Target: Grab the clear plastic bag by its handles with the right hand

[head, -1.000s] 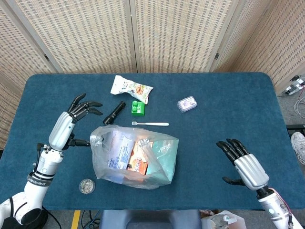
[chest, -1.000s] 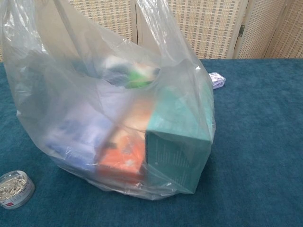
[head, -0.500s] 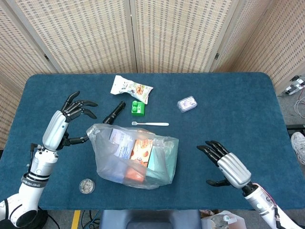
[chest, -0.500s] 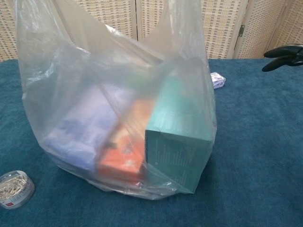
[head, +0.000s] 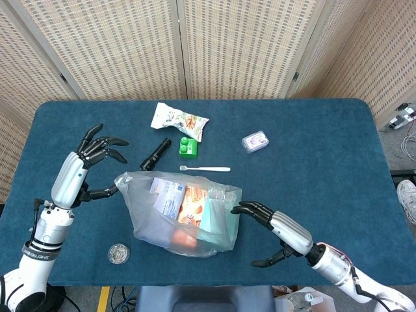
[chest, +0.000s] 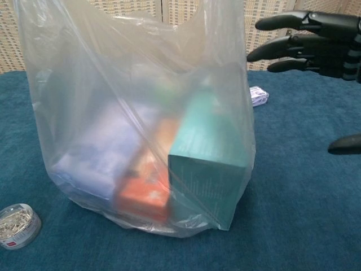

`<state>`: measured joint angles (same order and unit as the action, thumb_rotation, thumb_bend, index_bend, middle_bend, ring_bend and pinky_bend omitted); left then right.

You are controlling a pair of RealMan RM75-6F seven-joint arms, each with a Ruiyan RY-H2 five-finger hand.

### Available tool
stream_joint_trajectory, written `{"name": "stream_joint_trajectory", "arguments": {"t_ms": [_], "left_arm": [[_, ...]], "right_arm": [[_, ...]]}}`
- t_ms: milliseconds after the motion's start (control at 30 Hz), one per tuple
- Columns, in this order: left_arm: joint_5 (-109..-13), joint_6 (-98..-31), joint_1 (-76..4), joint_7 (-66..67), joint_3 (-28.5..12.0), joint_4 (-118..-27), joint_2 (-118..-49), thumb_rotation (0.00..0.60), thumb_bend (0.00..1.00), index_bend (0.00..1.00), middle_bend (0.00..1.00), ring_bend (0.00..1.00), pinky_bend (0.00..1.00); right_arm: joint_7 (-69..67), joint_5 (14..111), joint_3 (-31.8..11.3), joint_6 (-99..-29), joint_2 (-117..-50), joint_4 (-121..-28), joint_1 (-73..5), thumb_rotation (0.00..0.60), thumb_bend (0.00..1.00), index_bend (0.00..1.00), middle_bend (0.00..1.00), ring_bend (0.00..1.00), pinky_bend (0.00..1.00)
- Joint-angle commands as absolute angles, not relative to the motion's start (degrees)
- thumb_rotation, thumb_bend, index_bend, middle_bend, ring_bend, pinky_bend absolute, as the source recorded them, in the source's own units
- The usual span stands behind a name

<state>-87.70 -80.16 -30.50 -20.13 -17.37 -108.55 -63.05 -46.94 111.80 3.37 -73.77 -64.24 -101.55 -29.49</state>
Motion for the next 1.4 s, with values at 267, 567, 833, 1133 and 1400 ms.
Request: {"name": "stream_joint_trajectory", "arguments": {"t_ms": [267, 567, 833, 1133, 1400], "left_arm": [[-87.5, -80.0, -30.3, -18.5, -17.2, -110.2, -62.1, 0.600, 0.32, 0.46, 0.29, 0.24, 0.00], [-86.5, -79.5, -30.4, -18.5, -17.5, -110.6, -61.3, 0.600, 0.32, 0.46, 0.29, 0.24, 0.00], [-85.7, -79.4, -30.1, -17.6, -18.0, -111.9, -59.9, 0.600, 0.31, 0.46, 0.29, 0.24, 0.00], [-84.7, -79.2, -29.7, -16.6, -18.3, -113.8, -58.1, 0.600, 0.27, 0.46, 0.29, 0.24, 0.00], [-83.3, -78.9, -29.7, -16.2, -18.7, -113.8, -58.0, 0.600, 0.26, 0.46, 0.29, 0.24, 0.00]], "right_arm": [[-63.9, 108.9, 1.3, -70.0, -67.8, -101.9, -39.8, 0.600, 0.00, 0.00, 0.13, 0.02, 0.08], [-65.8, 103.9, -1.2, -64.7, -72.5, -100.6, -45.0, 0.600, 0.00, 0.00, 0.13, 0.02, 0.08], [-67.8, 101.9, -3.0, -62.9, -76.5, -99.0, -48.6, 0.600, 0.00, 0.00, 0.12, 0.02, 0.08], [-66.9, 99.7, -4.1, -62.4, -80.1, -97.1, -50.6, 0.600, 0.00, 0.00, 0.13, 0.02, 0.08], [-67.0, 98.9, -4.0, -62.8, -80.8, -96.7, -51.2, 0.600, 0.00, 0.00, 0.12, 0.02, 0.08]]}}
